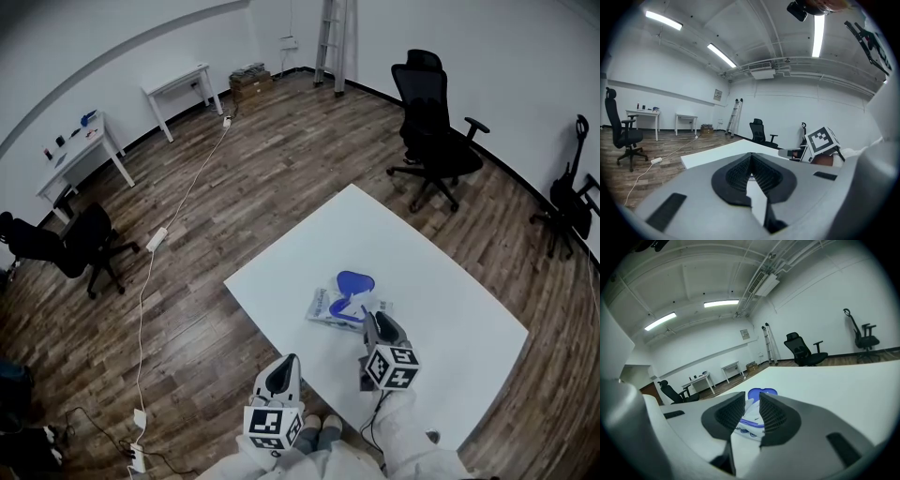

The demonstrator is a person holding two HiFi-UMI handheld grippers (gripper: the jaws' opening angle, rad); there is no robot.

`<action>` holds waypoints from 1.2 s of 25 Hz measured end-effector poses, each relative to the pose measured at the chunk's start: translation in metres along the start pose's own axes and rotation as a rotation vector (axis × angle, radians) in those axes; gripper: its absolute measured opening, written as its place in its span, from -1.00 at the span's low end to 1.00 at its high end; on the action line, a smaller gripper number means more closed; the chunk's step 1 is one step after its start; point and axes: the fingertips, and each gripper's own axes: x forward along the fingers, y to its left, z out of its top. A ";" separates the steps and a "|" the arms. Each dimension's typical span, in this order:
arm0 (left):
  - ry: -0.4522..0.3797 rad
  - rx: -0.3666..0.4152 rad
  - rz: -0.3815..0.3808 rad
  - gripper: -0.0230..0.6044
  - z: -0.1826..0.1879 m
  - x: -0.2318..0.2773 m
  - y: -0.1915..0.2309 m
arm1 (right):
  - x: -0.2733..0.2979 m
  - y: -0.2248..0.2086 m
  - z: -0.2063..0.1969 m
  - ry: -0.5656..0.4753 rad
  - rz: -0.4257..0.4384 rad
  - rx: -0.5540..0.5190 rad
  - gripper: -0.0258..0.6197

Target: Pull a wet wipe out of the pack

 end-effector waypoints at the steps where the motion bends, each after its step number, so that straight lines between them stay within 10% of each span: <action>1: 0.002 -0.001 0.005 -0.93 0.000 0.000 0.001 | 0.001 0.000 0.002 0.000 -0.001 0.000 -0.68; 30: 0.018 -0.027 0.101 -0.93 -0.010 0.006 0.024 | 0.063 -0.011 -0.025 0.183 0.035 -0.110 -0.53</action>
